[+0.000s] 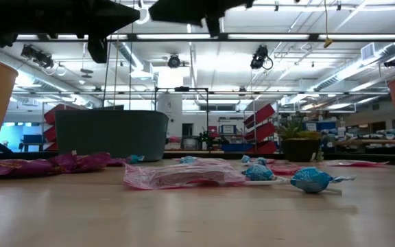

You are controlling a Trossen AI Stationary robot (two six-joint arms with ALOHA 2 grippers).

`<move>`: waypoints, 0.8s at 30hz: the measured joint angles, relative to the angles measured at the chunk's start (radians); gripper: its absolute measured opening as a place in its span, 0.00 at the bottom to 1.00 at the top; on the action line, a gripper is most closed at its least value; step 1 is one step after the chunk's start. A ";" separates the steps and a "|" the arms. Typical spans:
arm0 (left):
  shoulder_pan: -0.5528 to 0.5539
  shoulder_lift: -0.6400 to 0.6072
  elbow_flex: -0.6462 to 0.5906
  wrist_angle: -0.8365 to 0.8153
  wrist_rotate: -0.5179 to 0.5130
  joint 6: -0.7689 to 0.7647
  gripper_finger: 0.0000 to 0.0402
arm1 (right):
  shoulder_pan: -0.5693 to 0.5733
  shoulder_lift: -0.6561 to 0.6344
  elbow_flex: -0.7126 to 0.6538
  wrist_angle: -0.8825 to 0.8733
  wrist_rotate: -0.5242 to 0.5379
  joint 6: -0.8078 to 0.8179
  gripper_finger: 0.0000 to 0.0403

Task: Sort candy
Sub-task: Put the purple candy into the orange bin

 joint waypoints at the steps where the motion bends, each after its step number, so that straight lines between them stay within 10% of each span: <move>1: 0.000 0.000 0.000 0.000 0.000 0.000 0.01 | -0.008 0.014 0.000 0.019 -0.007 0.006 0.08; 24: 0.000 0.000 0.000 -0.003 -0.023 0.029 0.01 | -0.115 0.285 0.003 0.285 -0.171 0.027 0.08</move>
